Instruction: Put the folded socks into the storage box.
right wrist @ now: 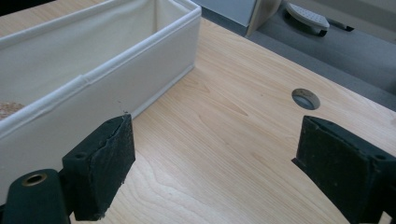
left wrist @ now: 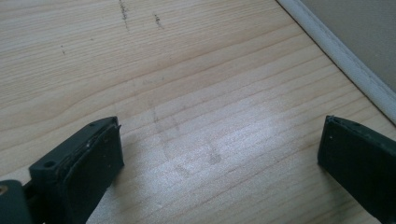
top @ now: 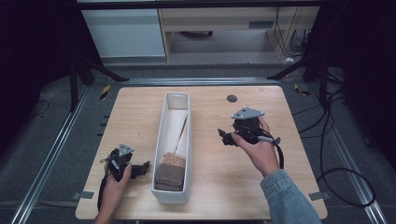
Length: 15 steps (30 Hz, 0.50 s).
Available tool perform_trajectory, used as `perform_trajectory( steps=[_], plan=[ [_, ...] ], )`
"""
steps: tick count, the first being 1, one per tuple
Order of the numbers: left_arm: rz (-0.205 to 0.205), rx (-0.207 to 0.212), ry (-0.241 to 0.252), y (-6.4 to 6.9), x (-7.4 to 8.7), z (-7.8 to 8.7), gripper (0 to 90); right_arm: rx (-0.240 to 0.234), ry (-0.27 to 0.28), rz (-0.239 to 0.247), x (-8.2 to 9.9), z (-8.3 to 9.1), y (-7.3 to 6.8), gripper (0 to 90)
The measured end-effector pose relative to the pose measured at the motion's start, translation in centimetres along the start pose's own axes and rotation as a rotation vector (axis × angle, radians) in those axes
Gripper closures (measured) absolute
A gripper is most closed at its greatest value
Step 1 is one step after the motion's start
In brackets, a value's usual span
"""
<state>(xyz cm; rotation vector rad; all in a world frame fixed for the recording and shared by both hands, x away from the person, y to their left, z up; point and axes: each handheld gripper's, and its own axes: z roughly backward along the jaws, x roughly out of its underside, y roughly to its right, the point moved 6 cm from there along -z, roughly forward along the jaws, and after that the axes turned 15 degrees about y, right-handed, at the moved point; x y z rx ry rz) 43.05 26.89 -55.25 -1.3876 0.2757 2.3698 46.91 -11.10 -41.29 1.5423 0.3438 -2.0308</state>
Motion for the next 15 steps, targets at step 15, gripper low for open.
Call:
perform_trajectory(
  steps=[15],
  plan=[
    [0.000,0.001,-0.001,0.0,0.0,0.0,0.0,0.089,0.024,-0.051,2.6,1.2,2.4,17.5]
  ],
)
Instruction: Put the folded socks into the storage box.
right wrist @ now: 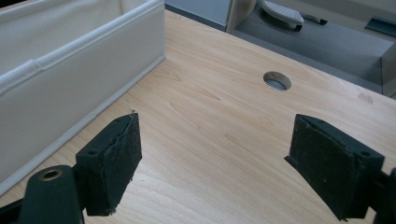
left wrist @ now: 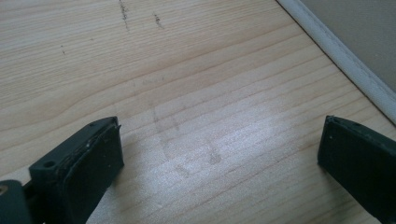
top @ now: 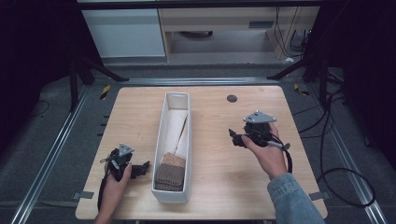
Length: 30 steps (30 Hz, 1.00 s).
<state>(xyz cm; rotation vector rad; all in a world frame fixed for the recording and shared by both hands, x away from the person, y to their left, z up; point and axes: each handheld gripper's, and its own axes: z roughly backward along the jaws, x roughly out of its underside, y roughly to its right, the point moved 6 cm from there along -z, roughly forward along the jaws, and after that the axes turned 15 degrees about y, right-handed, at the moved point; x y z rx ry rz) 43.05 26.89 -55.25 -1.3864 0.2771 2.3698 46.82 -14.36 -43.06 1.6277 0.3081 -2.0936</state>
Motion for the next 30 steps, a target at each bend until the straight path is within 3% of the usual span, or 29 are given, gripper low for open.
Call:
perform_trajectory(
  steps=[18,23,30],
  plan=[
    [-0.001,-0.001,0.000,0.0,0.0,0.0,0.0,0.082,-0.051,-0.085,4.8,0.0,2.5,19.9],
    [-0.001,-0.001,0.000,0.0,0.0,0.0,0.0,0.079,-0.075,-0.093,6.2,-0.5,2.4,20.5],
    [-0.001,-0.001,-0.001,0.0,0.0,0.0,0.0,0.067,-0.102,-0.141,8.2,-1.6,1.9,20.3]
  ],
)
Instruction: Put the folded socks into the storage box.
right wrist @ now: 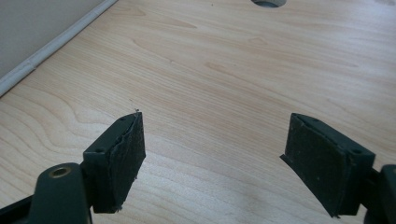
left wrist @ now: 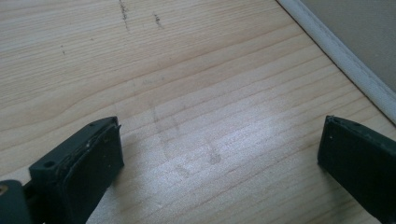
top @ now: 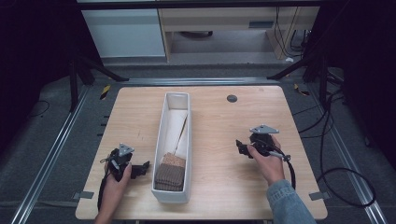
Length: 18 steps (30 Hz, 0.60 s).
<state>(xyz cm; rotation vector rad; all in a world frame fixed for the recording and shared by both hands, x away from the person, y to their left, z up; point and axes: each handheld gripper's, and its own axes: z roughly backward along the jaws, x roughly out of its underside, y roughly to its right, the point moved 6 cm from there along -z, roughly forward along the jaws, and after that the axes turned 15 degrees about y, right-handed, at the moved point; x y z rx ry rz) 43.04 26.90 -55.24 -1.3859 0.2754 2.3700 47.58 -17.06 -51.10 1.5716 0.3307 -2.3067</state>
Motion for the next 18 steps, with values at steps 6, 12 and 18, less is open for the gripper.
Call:
perform_trajectory(
  steps=[6,12,18],
  plan=[
    [0.000,0.000,0.001,0.0,0.0,0.0,0.0,0.000,-0.019,-0.011,1.0,-1.1,-0.3,19.0],
    [0.000,0.001,0.001,0.0,0.0,0.0,0.0,0.033,-0.011,-0.027,1.4,-1.9,0.7,15.1],
    [0.000,0.000,0.001,0.0,0.0,0.0,0.0,0.060,-0.050,-0.044,2.4,-2.3,1.2,8.1]
  ],
)
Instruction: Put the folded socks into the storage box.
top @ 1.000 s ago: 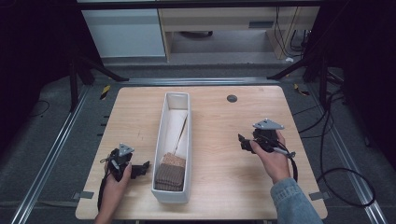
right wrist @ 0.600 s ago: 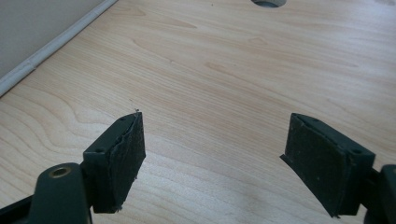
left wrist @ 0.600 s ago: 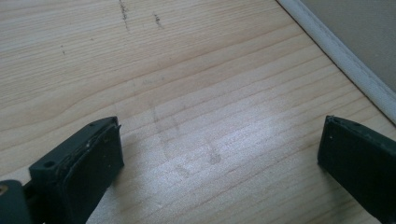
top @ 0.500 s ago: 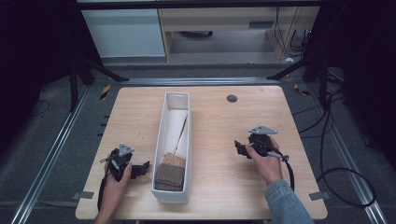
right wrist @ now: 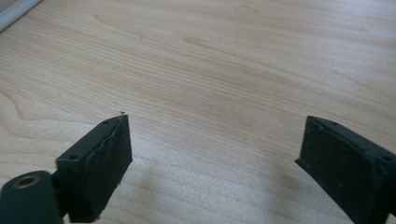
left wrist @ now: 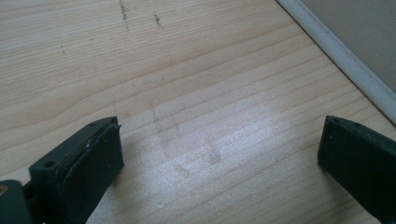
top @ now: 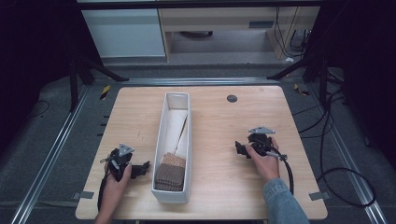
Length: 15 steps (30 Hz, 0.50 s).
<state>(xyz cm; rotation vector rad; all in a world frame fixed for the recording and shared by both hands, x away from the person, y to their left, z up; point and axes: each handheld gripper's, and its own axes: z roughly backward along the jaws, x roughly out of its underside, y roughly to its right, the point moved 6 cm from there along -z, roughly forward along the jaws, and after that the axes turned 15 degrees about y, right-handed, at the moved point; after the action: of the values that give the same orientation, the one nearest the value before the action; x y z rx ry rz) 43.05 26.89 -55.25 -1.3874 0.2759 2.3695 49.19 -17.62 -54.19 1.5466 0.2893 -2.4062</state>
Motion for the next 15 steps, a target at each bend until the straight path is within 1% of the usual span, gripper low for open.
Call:
perform_trajectory(
  steps=[1,2,3,4,6,8,9,10,11,12,15],
  plan=[
    [0.000,0.000,0.000,0.0,0.0,0.0,0.0,0.000,-0.005,-0.002,0.1,0.0,0.0,7.7],
    [0.000,-0.001,-0.001,0.0,0.0,0.0,0.0,0.005,-0.004,0.009,0.2,0.0,0.1,7.2],
    [0.000,-0.001,-0.001,0.0,0.0,0.0,0.0,0.013,-0.011,0.000,0.3,0.0,0.1,6.6],
    [0.000,0.000,0.000,0.0,0.0,0.0,0.0,0.015,-0.011,0.007,0.4,-0.1,0.2,6.3],
    [0.000,0.001,0.000,0.0,0.0,0.0,0.0,0.016,-0.009,0.001,0.7,-0.1,0.2,6.1],
    [0.000,0.000,0.000,0.0,0.0,0.0,0.0,0.015,-0.031,-0.017,1.0,-0.1,0.3,5.3],
    [0.000,0.001,0.000,0.0,0.0,0.0,0.0,0.027,-0.029,-0.023,1.0,-0.1,0.4,5.3],
    [0.000,0.000,0.000,0.0,0.0,0.0,0.0,0.035,-0.029,-0.023,1.1,0.0,0.5,5.5],
    [0.000,-0.001,-0.001,0.0,0.0,0.0,0.0,0.039,-0.043,-0.011,1.2,0.1,0.6,4.8],
    [0.000,-0.001,-0.001,0.0,0.0,0.0,0.0,0.053,-0.062,0.004,1.4,0.1,0.7,4.1],
    [0.000,-0.001,0.000,0.0,0.0,0.0,0.0,0.055,-0.063,-0.005,1.6,0.4,0.6,2.9]
  ],
)
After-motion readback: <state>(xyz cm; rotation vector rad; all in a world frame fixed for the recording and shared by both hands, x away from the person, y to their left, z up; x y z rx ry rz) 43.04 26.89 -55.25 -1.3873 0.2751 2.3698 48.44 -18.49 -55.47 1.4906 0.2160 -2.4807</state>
